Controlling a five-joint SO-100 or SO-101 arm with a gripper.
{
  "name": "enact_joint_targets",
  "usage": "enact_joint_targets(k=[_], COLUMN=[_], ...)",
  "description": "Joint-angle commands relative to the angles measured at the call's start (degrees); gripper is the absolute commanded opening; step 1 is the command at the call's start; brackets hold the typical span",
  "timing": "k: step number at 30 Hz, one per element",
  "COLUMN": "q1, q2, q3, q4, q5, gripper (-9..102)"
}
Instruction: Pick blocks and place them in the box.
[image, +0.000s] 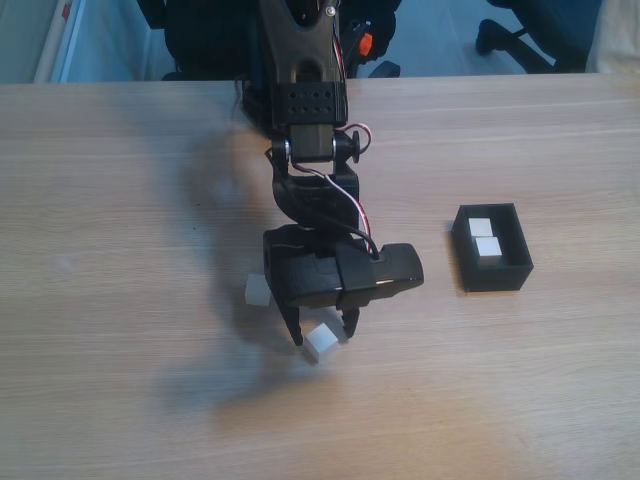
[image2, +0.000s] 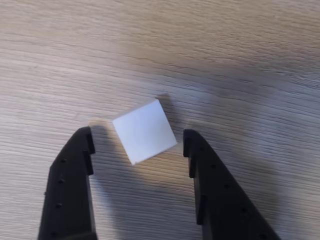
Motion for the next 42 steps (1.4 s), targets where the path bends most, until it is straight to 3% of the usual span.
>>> enact_joint_targets(k=[1,8,12,20,31,37,42], q1=[-0.1,-0.5,-0.7,-2.6,-20.2,-29.2,-34.3], q2=[0.0,-2.5,-2.6,6.5,33.8,34.7,29.0], q3=[-3.3,-5.6,-5.9,-0.3,11.5,9.1,3.1], q4=[-1.5,-1.7,-1.3,0.0,14.4,14.6,16.9], q5=[0.0,0.6,0.2,1.0,14.2,24.8,26.3], gripper=[17,10,0,0,2,2,1])
